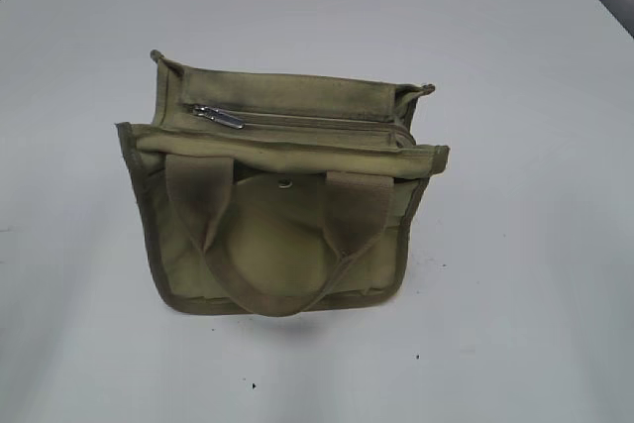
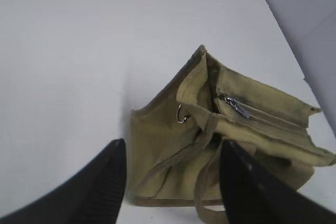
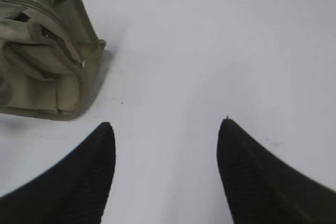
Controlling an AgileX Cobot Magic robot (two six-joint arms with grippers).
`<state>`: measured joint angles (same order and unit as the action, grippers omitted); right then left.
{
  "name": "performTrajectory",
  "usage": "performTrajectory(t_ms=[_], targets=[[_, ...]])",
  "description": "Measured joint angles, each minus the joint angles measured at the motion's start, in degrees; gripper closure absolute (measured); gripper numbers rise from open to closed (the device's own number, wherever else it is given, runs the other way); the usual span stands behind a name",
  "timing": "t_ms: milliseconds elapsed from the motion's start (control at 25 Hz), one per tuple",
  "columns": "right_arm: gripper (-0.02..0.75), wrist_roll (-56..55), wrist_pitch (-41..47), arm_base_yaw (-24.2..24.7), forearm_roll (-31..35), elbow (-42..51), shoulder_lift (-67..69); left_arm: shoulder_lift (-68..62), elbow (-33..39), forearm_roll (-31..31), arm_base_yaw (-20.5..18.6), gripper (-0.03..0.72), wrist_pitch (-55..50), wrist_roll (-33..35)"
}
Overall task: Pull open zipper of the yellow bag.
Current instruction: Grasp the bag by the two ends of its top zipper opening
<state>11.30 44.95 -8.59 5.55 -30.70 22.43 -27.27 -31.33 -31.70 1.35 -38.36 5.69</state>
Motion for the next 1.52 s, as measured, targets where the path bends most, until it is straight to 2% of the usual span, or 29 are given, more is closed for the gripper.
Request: performTrajectory(t_ms=[160,360,480,760,1000,1240,1520], targets=[[0.265,4.7,-4.7,-4.9,3.9,-4.5,13.6,-14.6,-0.5,-10.7,0.0,0.251,3.3,1.6],[0.267,14.5,-6.6,-10.5,6.1,-11.9,32.8,-31.5,-5.7,-25.8,-0.1,0.251,0.3,14.7],[0.267,17.9,-6.7,-13.6,6.3,-18.1,42.2,-39.4,-10.9,-31.4,-0.1,0.251,-4.3,20.0],[0.269,20.8,-6.9,-20.6,6.4,-33.8,59.2,-53.5,-21.1,-33.2,-0.1,0.251,-12.6,22.3],[0.269,22.5,-7.0,-25.1,6.4,-44.2,68.4,-59.0,-24.0,-34.4,1.5,0.251,-17.2,22.4],[0.269,22.8,-7.1,-26.4,7.2,-48.6,72.8,-59.6,-26.0,-34.2,8.3,0.251,-11.1,22.6],[0.269,25.2,-9.2,-26.4,9.1,-48.8,73.8,-65.2,-29.7,-33.6,10.8,0.258,-8.1,22.7]])
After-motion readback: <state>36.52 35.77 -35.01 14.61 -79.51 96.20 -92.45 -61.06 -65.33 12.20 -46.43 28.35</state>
